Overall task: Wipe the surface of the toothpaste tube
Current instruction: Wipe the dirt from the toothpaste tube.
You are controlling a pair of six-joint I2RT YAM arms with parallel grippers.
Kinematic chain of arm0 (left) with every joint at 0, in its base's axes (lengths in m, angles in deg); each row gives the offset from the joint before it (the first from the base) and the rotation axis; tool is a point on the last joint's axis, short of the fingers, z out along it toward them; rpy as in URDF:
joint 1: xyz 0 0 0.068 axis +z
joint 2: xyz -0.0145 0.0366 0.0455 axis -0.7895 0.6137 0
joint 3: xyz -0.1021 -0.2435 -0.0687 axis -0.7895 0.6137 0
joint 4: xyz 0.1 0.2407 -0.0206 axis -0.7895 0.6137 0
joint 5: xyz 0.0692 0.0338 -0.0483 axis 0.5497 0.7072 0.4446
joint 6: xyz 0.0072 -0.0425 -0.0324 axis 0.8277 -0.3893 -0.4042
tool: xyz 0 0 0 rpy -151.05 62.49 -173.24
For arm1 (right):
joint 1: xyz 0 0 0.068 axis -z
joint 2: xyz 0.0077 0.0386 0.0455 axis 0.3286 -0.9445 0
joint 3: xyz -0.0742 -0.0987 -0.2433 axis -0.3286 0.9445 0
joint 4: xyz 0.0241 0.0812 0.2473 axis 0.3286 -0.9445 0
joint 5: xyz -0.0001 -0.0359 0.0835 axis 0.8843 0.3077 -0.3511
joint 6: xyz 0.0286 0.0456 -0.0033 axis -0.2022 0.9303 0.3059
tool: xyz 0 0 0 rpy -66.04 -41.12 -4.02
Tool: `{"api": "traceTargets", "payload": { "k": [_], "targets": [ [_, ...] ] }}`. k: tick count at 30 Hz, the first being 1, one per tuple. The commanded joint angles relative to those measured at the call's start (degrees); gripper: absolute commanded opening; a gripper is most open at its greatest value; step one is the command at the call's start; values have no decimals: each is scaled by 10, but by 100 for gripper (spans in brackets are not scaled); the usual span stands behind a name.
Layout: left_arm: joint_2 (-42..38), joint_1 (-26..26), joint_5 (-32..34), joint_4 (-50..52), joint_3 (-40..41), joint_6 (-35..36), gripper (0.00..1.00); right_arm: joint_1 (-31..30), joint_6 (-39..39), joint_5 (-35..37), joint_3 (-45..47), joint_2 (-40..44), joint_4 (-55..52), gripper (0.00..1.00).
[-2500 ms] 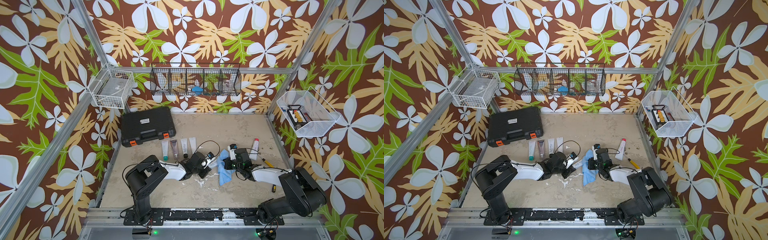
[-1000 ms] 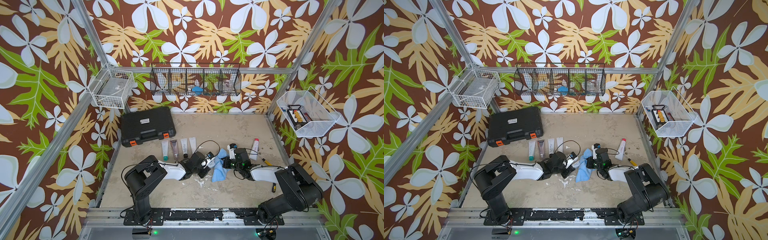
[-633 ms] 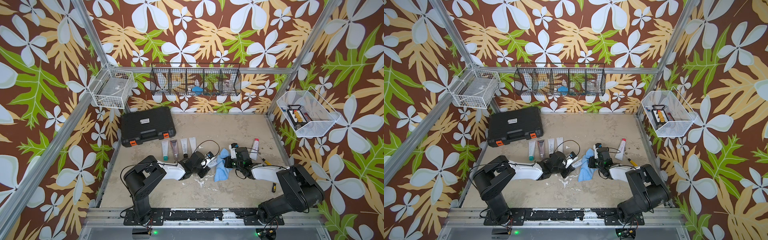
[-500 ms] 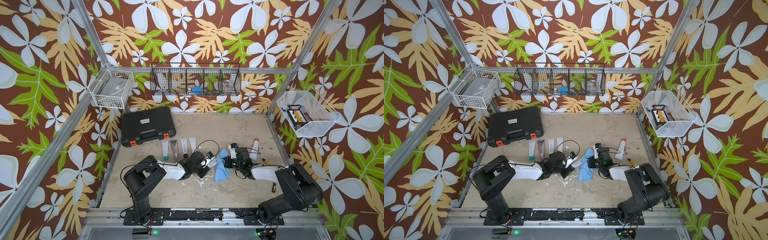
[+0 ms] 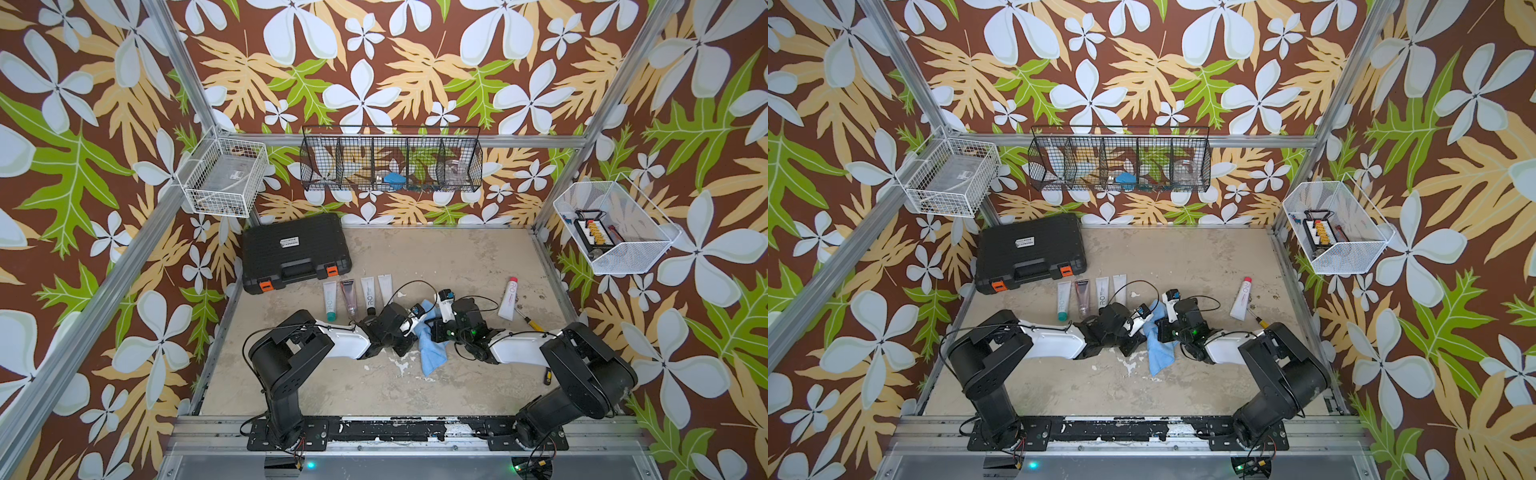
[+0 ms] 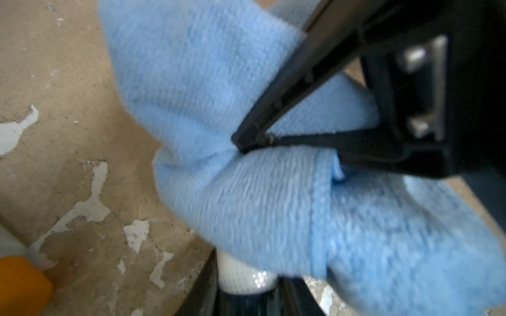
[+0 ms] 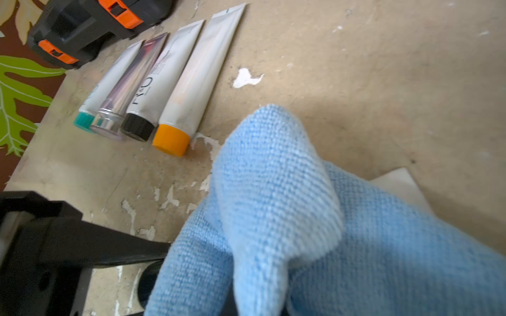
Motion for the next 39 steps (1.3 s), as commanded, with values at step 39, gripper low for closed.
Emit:
{"api": "traceTargets", "payload": {
  "k": [39],
  "targets": [
    [-12, 2, -9, -39, 4, -14, 14, 165, -31, 6, -9, 52, -141, 0]
  ]
}}
